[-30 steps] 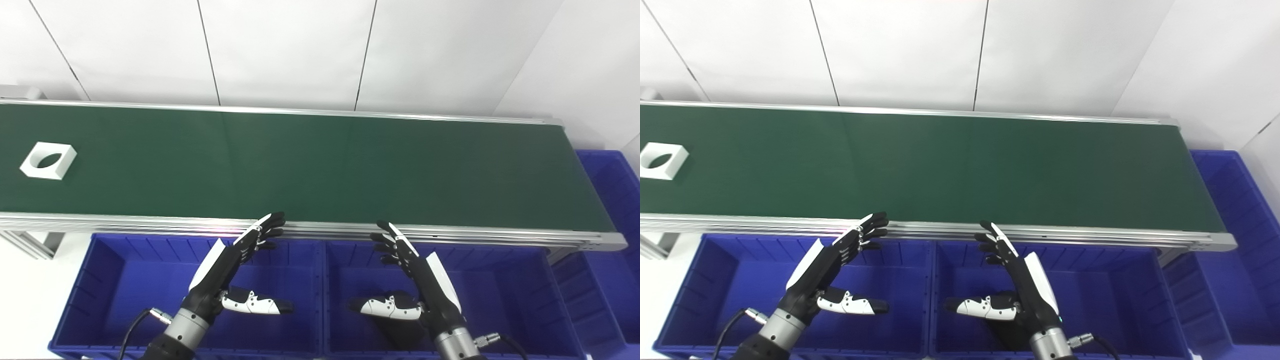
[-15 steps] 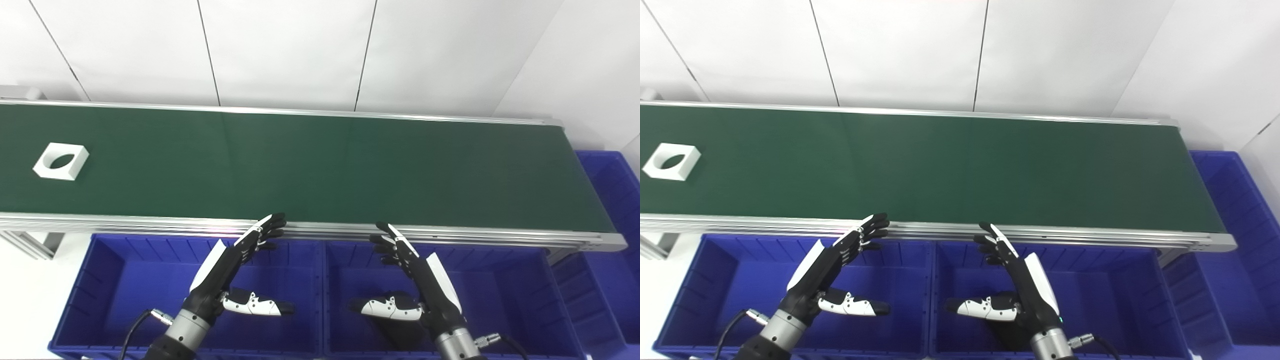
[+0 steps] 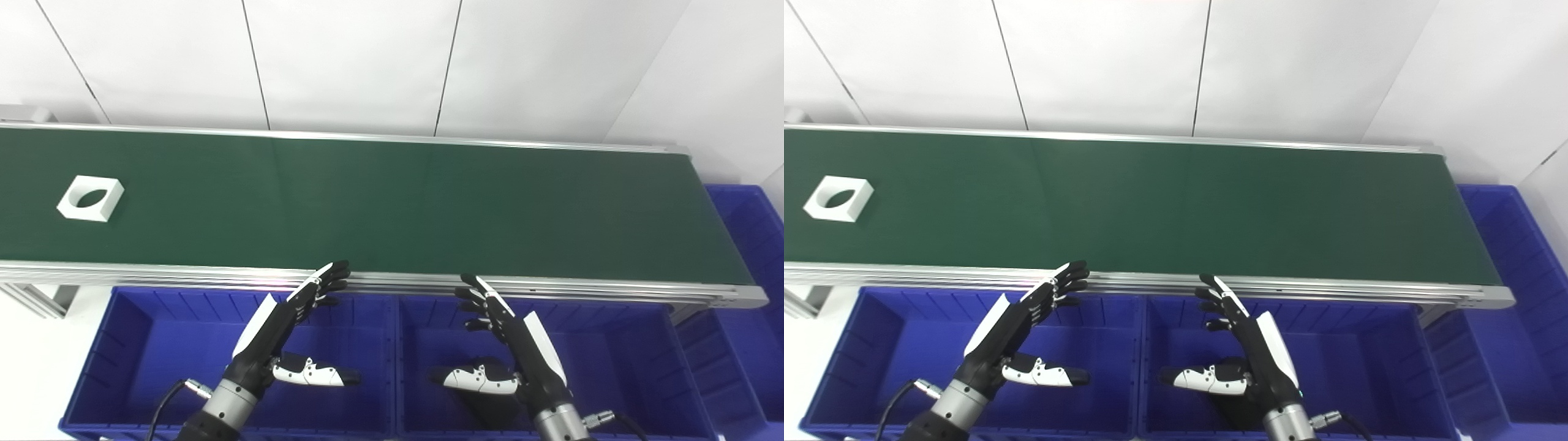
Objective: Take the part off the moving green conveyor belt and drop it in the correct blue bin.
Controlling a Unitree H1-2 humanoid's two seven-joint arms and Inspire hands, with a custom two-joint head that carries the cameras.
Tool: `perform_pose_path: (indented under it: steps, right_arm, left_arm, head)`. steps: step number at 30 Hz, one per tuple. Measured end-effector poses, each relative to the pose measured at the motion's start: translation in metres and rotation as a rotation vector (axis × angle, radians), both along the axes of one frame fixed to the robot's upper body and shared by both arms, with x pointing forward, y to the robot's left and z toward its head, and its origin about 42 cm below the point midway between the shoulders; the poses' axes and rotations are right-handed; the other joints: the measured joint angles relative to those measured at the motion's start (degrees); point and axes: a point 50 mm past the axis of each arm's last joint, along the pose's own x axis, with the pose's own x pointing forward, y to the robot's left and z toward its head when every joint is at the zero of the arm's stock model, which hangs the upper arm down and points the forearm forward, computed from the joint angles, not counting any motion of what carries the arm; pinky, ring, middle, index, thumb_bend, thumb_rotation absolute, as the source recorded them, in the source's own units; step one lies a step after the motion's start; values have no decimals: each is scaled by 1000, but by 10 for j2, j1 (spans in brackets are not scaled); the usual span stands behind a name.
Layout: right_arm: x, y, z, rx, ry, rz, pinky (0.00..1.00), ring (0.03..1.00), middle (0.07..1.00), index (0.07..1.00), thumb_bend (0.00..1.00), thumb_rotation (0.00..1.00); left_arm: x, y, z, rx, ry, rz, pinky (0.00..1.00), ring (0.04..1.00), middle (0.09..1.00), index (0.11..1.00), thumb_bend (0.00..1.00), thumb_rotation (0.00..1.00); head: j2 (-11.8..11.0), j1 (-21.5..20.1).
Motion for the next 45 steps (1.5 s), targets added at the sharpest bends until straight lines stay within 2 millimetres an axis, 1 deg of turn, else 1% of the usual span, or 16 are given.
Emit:
perform_pose_path:
  steps: [3,9,19,20,22,23,24,25,27,28,30,32,34,36,37,45]
  right_arm:
    - [0,0,0,-2,0,0,753,836,859,923,858,278]
    - [0,0,0,-3,-1,-1,718,830,858,919,863,276]
    - [0,0,0,-8,-1,-1,725,823,855,914,862,281]
    - [0,0,0,-9,-1,-1,707,818,851,910,865,286]
    - [0,-1,0,-11,0,-2,707,817,845,906,870,288]
    - [0,-1,-1,-11,2,-3,707,822,850,910,867,290]
    - [-1,-2,-2,-8,5,-4,725,829,856,918,859,283]
    - [-1,-3,-2,-4,8,-5,743,835,863,925,850,273]
    - [-2,-7,-4,5,20,-2,785,846,868,933,845,253]
    - [-2,-10,-6,7,26,-3,793,848,869,934,846,251]
    - [-3,-16,-13,4,49,-9,813,857,873,939,843,250]
    - [-4,-21,-16,-2,57,-9,828,865,877,944,840,240]
    - [-4,-24,-17,1,50,-5,838,869,879,948,838,242]
    - [-4,-25,-18,3,45,-4,847,872,881,955,838,251]
    - [-4,-25,-18,4,44,-4,855,875,883,962,824,251]
    - [-1,-31,-24,14,49,-6,901,905,906,988,789,190]
  left_arm:
    - [0,0,0,-1,0,0,804,873,905,912,882,303]
    - [0,0,-3,-6,12,3,809,872,905,911,879,307]
    - [-1,0,-7,2,12,0,803,869,897,905,886,313]
    - [-1,0,-8,3,12,0,802,869,896,903,888,312]
    - [-1,-1,-9,0,14,8,799,869,894,901,893,304]
    - [-1,-3,-10,-7,16,12,794,867,891,899,893,297]
    - [-1,-4,-12,-12,21,14,788,865,890,897,893,291]
    - [-2,-6,-15,-16,29,15,785,865,891,895,892,284]
    - [-4,-9,-20,-21,47,11,784,863,892,893,890,273]
    - [-4,-11,-21,-23,49,8,784,863,893,893,889,270]
    - [-5,-13,-23,-24,46,6,782,862,894,895,886,264]
    - [-5,-15,-23,-16,40,4,773,848,881,884,892,260]
    - [-5,-17,-24,-16,38,10,768,841,875,876,894,252]
    - [-5,-21,-26,-18,41,16,762,837,871,874,897,250]
    - [-5,-23,-28,-17,43,15,750,828,863,869,907,256]
    - [-3,-26,-33,-8,28,6,726,804,841,850,944,267]
  head:
    - [0,0]
    - [-3,2]
    - [-7,5]
    - [-20,16]
    - [-25,23]
    - [-34,44]
    - [-36,48]
    - [-52,79]
    - [-65,108]
    - [-65,108]
    - [-87,158]
    - [-89,162]
    - [-105,193]
    - [-105,193]
    - [-116,213]
    - [-120,228]
